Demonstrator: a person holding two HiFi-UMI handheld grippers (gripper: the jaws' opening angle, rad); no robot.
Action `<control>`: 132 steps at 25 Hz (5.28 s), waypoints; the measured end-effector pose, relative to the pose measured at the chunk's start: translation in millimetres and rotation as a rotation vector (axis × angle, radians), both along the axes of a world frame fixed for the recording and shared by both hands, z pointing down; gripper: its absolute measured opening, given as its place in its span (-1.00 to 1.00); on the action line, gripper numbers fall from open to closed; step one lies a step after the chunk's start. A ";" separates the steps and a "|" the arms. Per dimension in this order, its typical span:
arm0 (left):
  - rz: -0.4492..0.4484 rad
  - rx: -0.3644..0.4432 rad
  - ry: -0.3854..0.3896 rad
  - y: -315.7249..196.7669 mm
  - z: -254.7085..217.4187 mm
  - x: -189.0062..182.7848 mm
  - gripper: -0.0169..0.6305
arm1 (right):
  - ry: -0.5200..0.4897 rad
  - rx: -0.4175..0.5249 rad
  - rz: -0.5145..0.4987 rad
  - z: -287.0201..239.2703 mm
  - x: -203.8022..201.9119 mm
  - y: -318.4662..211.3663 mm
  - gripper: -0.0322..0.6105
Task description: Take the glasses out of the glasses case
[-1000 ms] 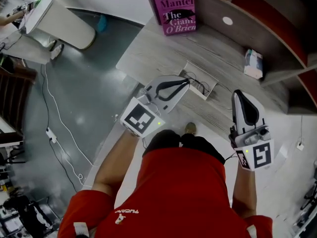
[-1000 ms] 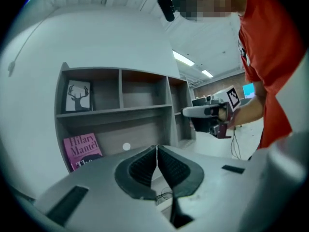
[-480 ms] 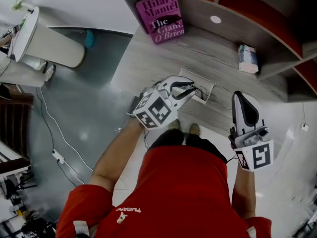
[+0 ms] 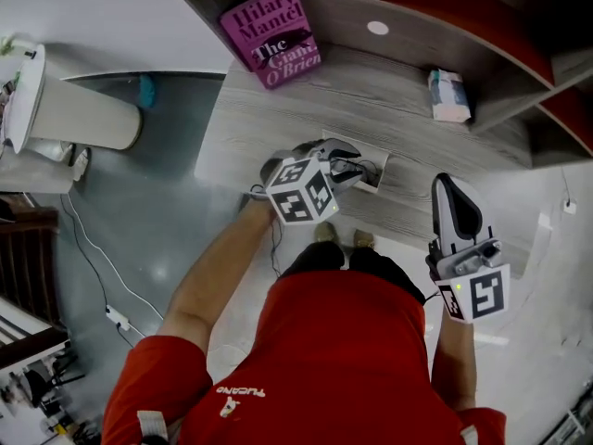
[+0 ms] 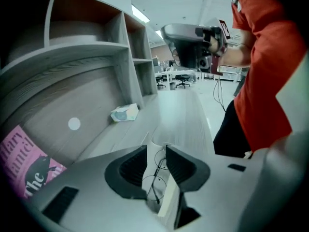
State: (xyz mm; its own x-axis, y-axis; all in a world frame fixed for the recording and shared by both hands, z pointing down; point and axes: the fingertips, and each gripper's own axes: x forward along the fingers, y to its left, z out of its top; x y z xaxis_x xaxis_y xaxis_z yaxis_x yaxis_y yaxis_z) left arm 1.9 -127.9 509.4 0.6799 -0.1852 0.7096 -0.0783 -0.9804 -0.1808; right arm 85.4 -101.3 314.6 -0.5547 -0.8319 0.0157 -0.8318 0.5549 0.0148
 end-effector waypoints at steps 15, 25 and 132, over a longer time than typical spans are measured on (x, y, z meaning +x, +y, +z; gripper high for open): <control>0.217 -0.109 -0.254 -6.7 66.5 3.0 -0.60 | -0.002 -0.055 0.104 19.7 29.7 -7.6 -0.89; 0.268 -0.184 -0.318 -8.6 83.5 1.3 -0.70 | -0.005 -0.072 0.128 25.1 38.2 -13.4 -0.89; -0.219 0.092 0.841 46.2 -273.3 -8.4 -0.91 | -0.893 -0.411 -0.576 -8.4 -71.8 -12.4 -0.16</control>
State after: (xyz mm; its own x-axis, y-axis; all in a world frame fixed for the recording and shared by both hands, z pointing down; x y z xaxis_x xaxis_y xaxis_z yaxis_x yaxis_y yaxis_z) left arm -6.6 -81.7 236.1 0.9139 -0.4044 -0.0359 -0.4059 -0.9122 -0.0560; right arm 13.6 -113.7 306.2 -0.8025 -0.4726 -0.3643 -0.0731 0.6838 -0.7260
